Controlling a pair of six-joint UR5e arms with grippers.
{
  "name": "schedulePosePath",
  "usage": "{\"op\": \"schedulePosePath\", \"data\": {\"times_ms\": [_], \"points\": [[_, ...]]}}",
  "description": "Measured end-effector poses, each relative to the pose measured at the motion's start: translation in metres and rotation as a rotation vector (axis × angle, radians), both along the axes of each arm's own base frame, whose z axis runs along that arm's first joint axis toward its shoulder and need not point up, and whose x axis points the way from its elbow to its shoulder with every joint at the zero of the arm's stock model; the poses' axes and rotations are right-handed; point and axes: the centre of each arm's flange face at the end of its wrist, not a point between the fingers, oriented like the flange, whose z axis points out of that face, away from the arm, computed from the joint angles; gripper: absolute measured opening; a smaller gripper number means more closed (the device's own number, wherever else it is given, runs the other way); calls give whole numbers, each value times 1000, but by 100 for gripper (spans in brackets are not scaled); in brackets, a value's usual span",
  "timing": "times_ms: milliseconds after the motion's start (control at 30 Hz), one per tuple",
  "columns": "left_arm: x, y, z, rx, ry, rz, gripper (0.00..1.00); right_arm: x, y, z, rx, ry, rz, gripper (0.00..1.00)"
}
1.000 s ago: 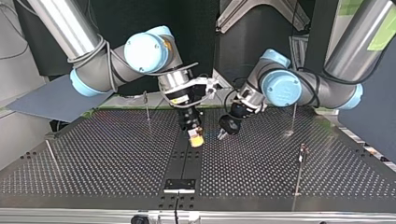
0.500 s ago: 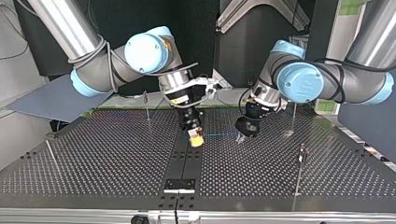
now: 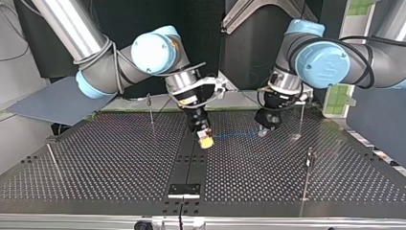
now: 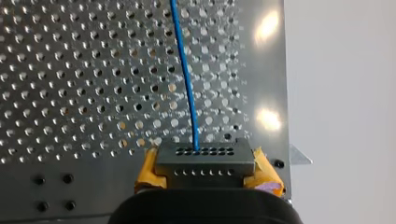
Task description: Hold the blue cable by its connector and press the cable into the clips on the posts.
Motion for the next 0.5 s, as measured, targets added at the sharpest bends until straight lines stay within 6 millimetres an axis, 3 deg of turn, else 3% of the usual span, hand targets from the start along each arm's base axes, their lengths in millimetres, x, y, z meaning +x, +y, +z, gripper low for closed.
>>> {"op": "schedulePosePath", "data": {"times_ms": [267, 500], "points": [[-11, 15, 21, 74, -58, 78, 0, 7, 1, -13, 7, 13, 31, 0], [-18, 30, 34, 135, -77, 147, 0, 12, 1, -11, -14, -10, 64, 0]]}}
